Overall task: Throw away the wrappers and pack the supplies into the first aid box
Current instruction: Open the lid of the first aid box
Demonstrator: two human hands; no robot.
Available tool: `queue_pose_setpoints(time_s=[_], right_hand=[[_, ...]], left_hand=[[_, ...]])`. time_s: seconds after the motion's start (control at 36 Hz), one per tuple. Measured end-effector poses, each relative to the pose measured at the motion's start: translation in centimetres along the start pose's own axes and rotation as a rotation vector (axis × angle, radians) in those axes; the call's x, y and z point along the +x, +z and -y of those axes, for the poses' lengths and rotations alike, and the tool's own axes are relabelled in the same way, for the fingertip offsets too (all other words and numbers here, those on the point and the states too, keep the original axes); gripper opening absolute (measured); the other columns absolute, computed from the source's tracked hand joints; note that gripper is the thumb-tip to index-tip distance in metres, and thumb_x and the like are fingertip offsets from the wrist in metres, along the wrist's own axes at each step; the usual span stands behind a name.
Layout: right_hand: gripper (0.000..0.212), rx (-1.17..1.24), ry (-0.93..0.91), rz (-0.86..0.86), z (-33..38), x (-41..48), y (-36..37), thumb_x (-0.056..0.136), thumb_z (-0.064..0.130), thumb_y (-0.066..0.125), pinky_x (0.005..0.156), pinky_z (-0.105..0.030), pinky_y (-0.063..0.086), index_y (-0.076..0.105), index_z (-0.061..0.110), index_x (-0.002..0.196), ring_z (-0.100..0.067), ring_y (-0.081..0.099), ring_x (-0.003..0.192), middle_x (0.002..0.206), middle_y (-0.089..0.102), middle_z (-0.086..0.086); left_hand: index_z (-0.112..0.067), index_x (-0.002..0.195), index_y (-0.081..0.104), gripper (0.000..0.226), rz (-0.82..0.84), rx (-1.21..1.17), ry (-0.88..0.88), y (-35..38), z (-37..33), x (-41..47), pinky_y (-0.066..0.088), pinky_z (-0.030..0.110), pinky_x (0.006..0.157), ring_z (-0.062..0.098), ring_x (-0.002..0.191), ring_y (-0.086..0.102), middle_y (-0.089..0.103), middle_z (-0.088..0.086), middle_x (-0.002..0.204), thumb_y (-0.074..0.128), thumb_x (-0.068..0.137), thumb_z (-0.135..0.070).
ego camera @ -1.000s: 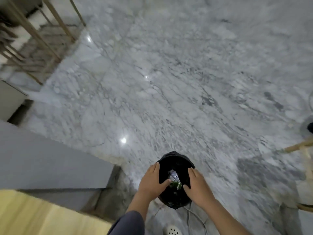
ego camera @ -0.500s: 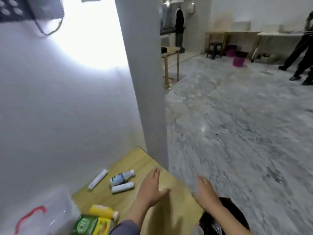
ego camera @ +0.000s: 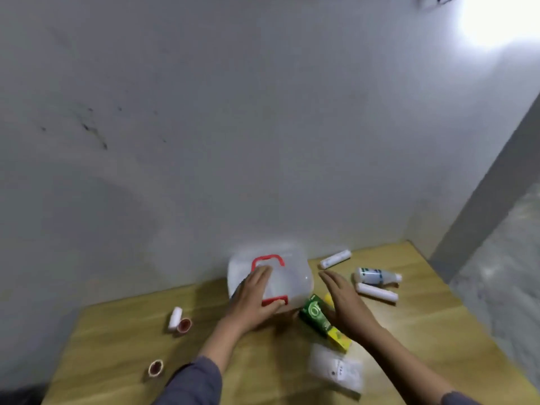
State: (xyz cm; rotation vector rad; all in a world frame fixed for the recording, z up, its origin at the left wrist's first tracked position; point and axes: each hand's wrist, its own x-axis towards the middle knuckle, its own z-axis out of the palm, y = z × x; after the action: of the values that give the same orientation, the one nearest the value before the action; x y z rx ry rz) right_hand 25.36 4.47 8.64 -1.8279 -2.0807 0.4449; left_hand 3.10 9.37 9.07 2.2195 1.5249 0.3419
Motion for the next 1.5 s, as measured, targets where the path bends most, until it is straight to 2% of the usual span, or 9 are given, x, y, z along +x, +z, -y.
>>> queue_pose_setpoints(time_s=[0.19,0.28,0.42,0.61,0.72,0.97,1.11,1.22,1.5], right_hand=[[0.076,-0.131,-0.229,0.049,3.4,3.6,5.3,0.079,0.03,0.065,0.11,-0.034,0.019,0.029,0.011,0.143,-0.027,0.033,0.139,0.151,0.033,-0.01],[0.084,-0.269,-0.255,-0.002,3.3,4.6,6.9,0.068,0.037,0.074,0.112,-0.042,0.032,0.037,0.009,0.138,-0.026,0.045,0.131,0.142,0.046,-0.011],[0.077,-0.306,-0.274,-0.037,3.0,5.4,7.9,0.071,0.028,0.069,0.114,-0.03,0.002,0.037,0.008,0.138,-0.025,0.043,0.132,0.141,0.048,-0.011],[0.075,-0.216,-0.383,-0.097,1.6,5.9,8.2,0.065,0.02,0.072,0.108,-0.04,0.034,0.043,0.008,0.133,-0.025,0.05,0.126,0.136,0.054,-0.011],[0.08,-0.133,-0.469,-0.049,0.6,4.7,7.7,0.068,0.025,0.072,0.113,-0.035,0.029,0.036,0.014,0.138,-0.017,0.042,0.132,0.143,0.046,-0.005],[0.023,0.085,-0.466,-0.186,1.9,4.1,6.8,0.088,0.02,0.056,0.091,-0.034,0.054,0.069,0.013,0.105,-0.016,0.065,0.106,0.114,0.07,-0.003],[0.024,0.086,-0.368,-0.152,2.4,4.5,6.5,0.081,0.009,0.067,0.077,-0.038,0.06,0.07,0.014,0.104,-0.018,0.069,0.099,0.112,0.071,-0.002],[0.022,0.117,-0.331,-0.161,3.1,4.5,5.7,0.084,0.011,0.062,0.08,-0.038,0.059,0.07,0.013,0.105,-0.02,0.069,0.1,0.114,0.07,-0.003],[0.021,0.147,-0.348,-0.114,3.4,5.3,4.5,0.086,0.013,0.06,0.086,-0.029,0.055,0.07,0.012,0.105,-0.017,0.068,0.1,0.112,0.071,-0.003]], left_hand=[[-0.021,0.152,0.006,0.091,0.045,0.027,-0.052,0.1,6.9,-1.1,0.011,0.042,0.122,0.004,0.143,-0.014,-0.007,-0.014,0.157,0.064,0.085,-0.044],[-0.02,0.152,0.005,0.092,0.05,0.035,-0.027,0.9,7.5,-0.5,0.008,0.039,0.122,0.007,0.144,-0.017,-0.01,-0.011,0.157,0.065,0.085,-0.04],[-0.016,0.151,0.015,0.089,-0.068,0.011,-0.009,2.0,7.5,0.2,-0.002,0.02,0.116,0.003,0.14,-0.012,0.005,-0.006,0.16,0.071,0.083,-0.025],[-0.017,0.151,0.018,0.089,-0.112,-0.019,0.003,2.4,7.8,0.2,-0.004,0.015,0.112,0.0,0.139,-0.008,0.007,-0.015,0.153,0.073,0.081,-0.026],[-0.016,0.15,0.02,0.089,-0.111,-0.068,-0.004,2.5,7.9,0.1,0.002,0.02,0.117,0.002,0.141,-0.005,0.012,-0.008,0.158,0.074,0.08,-0.022],[-0.013,0.151,0.018,0.097,-0.158,-0.279,-0.064,3.1,7.5,0.1,0.005,0.016,0.115,0.001,0.142,-0.003,0.008,-0.015,0.152,0.079,0.076,-0.018],[-0.016,0.153,0.005,0.112,-0.202,-0.462,-0.234,3.4,6.9,-0.4,0.018,0.03,0.118,0.01,0.146,0.004,0.0,-0.007,0.16,0.082,0.072,-0.023],[-0.024,0.149,0.017,0.113,-0.219,-0.645,-0.315,4.1,7.5,-0.7,0.036,0.043,0.112,0.017,0.14,0.03,0.03,-0.001,0.152,0.086,0.061,-0.041],[-0.037,0.13,0.033,0.082,-0.265,-0.839,-0.313,5.0,7.8,-1.1,0.039,0.009,0.083,-0.019,0.108,0.042,0.048,-0.026,0.12,0.084,0.068,-0.019]])
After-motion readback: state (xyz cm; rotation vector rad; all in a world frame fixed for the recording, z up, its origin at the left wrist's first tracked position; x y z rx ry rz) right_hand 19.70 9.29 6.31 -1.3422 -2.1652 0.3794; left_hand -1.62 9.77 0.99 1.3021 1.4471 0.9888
